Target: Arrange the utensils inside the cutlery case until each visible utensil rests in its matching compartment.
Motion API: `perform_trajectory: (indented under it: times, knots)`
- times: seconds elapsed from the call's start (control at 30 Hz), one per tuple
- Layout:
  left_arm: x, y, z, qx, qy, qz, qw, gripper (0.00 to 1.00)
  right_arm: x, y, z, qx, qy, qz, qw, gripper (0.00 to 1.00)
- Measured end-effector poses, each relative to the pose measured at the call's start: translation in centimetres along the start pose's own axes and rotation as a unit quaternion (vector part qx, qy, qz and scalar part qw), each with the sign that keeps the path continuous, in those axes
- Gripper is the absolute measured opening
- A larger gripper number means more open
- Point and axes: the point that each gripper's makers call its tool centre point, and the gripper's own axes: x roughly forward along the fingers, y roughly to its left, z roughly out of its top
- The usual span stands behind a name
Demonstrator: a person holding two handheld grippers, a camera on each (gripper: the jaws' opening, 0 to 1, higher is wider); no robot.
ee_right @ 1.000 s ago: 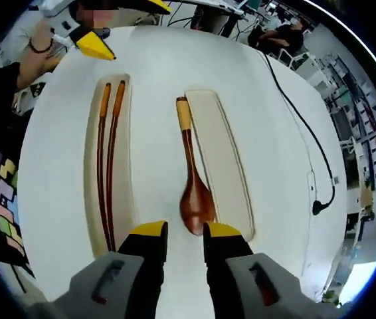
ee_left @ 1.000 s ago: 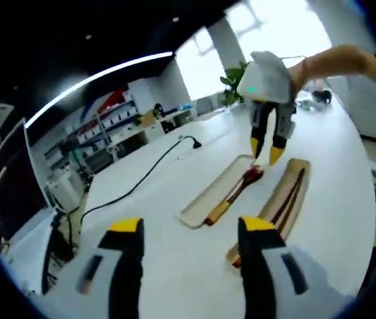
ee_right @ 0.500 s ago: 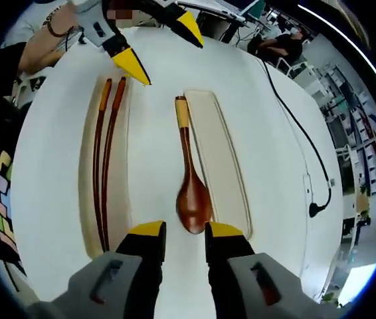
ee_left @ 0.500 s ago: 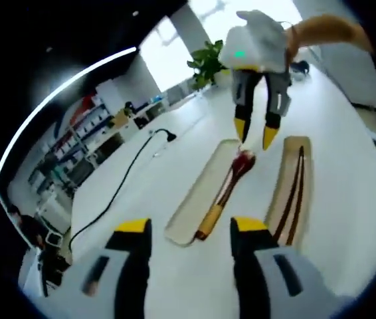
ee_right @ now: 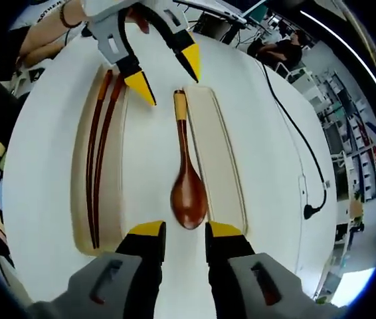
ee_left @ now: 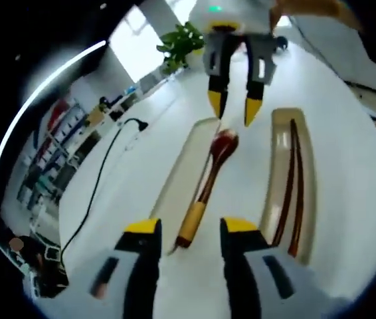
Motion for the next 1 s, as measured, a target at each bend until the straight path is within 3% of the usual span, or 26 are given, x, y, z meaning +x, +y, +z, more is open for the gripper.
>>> perform_trajectory:
  times: [0.37,0.77,1.0]
  knots:
    - [0.7,-0.7,-0.2,-0.019,0.015,-0.022,0.9995,0.27,0.8,0.1,0.8,-0.007,-0.009,-0.003,0.9999,0.23]
    - [1.5,-1.4,0.0,-0.069,0.019,-0.069,0.9951,0.24,1.8,0.4,1.3,-0.004,-0.012,0.010,0.9999,0.25]
    - [2.2,-0.7,0.0,-0.092,0.015,-0.081,0.9924,0.23,2.2,-0.9,1.4,-0.001,-0.017,0.004,0.9998,0.26]
